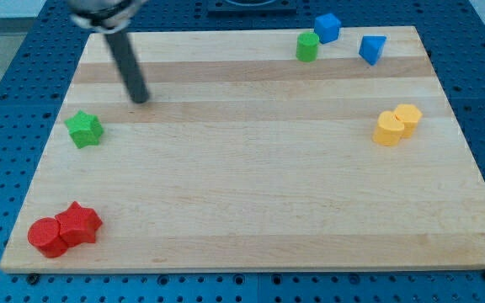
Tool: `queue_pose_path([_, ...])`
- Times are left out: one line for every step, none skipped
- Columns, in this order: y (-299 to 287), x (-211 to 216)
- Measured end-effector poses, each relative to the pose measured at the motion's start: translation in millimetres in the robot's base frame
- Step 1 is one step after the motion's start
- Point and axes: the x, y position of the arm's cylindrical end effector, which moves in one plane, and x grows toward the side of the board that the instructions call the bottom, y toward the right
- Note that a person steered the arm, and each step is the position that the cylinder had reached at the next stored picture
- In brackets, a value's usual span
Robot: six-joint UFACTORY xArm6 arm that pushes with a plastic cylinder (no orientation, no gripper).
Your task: Move your arm at the blue triangle
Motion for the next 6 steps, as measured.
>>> queue_pose_path([91.0,-27.1])
queue_pose_path([170.0,-43.2])
queue_pose_path([228.2,-20.6])
queue_pose_path([316.2,-6.1])
queue_pose_path([417.2,-38.2])
queue_pose_path([464.6,-99.8])
